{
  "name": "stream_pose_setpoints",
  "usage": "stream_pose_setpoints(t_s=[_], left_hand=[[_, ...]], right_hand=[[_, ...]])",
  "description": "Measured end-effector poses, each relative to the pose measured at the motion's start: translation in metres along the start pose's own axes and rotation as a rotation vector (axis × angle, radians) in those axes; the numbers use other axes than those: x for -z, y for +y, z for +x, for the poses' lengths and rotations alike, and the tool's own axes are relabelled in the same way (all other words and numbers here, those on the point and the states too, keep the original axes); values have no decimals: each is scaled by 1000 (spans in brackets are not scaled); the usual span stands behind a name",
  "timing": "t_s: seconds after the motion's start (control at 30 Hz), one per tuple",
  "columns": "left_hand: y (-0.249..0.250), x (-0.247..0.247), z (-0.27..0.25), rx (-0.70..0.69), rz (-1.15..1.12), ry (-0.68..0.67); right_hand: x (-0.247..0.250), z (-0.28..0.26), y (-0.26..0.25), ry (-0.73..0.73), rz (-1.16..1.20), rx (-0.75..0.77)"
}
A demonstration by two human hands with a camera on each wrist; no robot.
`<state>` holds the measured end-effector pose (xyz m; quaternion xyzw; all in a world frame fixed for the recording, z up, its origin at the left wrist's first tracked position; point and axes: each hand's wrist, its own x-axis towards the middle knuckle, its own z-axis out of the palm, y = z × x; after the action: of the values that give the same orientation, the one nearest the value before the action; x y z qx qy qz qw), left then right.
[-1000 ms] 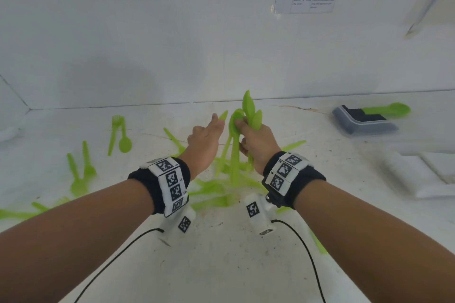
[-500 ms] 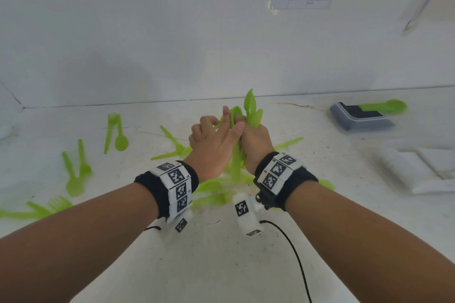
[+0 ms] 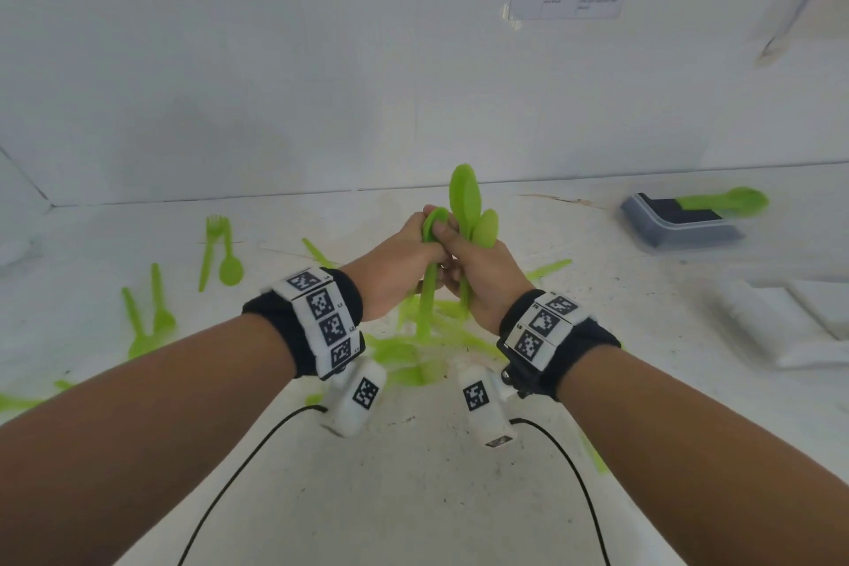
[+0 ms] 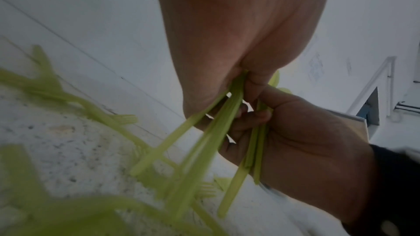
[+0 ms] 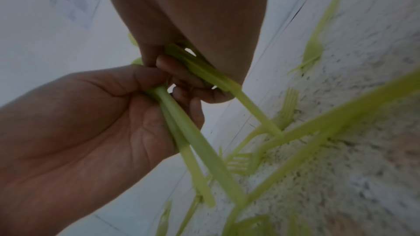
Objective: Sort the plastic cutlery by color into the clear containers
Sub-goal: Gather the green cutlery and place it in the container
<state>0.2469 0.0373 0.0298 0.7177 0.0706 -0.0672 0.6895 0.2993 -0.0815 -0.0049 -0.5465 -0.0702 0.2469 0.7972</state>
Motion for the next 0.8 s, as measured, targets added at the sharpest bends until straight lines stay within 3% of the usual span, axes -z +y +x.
stream_pose_setpoints(t_s=[0.2,0.27,0.4,0.53,0.8], left_hand=[[-4,3,8,33,-118,175],[-4,8,11,76,-206,220],[-4,7,17,46,-218,260],[-5,10,19,-3,-127,330],[-3,5,17,19,-163,188]], right_hand=[[10,-1,-11,142,-64,-73],[15,-1,-10,123,-145,-79],[9,-11,-4,-57,-272,-97],[11,-9,-5,53,-317,-74],[-2,-13,3,-46,-546,53]])
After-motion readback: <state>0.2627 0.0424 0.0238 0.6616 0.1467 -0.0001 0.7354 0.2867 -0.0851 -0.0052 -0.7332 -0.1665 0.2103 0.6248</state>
